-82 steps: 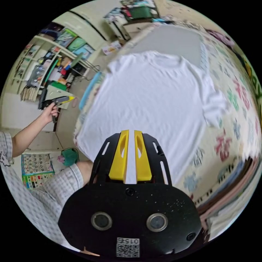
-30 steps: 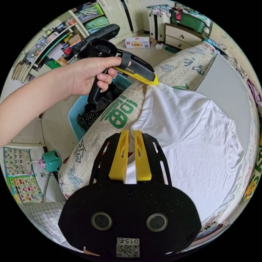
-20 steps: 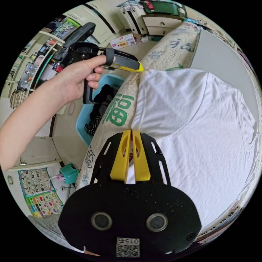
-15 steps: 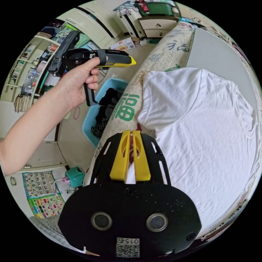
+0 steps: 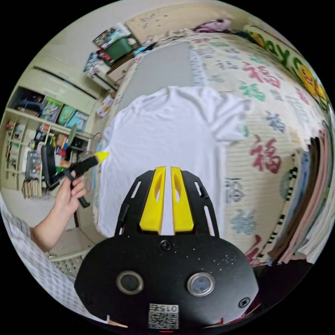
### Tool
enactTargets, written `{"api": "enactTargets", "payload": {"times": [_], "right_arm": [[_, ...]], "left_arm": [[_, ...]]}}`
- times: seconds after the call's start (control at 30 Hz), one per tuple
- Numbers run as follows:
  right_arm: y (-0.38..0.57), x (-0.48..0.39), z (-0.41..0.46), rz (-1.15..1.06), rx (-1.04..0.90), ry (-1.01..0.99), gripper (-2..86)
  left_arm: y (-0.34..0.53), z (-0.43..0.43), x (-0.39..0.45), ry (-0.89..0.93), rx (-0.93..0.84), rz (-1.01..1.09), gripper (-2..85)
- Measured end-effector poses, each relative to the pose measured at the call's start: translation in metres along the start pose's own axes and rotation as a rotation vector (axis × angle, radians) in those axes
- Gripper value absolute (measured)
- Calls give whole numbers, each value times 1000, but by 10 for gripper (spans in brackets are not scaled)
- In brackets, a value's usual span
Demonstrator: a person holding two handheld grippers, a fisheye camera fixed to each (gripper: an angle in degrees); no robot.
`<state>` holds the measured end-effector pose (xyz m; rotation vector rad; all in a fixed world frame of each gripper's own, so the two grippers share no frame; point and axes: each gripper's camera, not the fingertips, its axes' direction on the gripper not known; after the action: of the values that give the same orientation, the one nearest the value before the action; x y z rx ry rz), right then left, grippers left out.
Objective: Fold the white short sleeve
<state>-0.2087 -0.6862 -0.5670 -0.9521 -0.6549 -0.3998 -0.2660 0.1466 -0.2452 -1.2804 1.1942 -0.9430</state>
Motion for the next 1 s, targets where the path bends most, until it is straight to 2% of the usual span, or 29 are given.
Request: {"api": "enactTargets", "payload": {"times": [0.17, 0.3, 0.47, 0.63, 0.73, 1.0], "right_arm": [[-56, 159, 16, 92, 37, 51, 64], [-108, 243, 68, 120, 12, -25, 83], [-144, 285, 142, 81, -63, -70, 102], [-153, 305, 185, 18, -74, 12, 59], [-154, 317, 204, -46, -93, 29, 34], [-140, 349, 240, -124, -59, 95, -1]], "left_arm": [[-45, 121, 105, 35, -77, 107, 65], [-75, 208, 156, -86, -141, 158, 70], [-88, 262, 173, -193, -187, 136, 67], [-89, 292, 188, -237, -233, 147, 36], [-86, 297, 196, -237, -233, 157, 3], [-70, 293, 215, -157, -165, 189, -8]]}}
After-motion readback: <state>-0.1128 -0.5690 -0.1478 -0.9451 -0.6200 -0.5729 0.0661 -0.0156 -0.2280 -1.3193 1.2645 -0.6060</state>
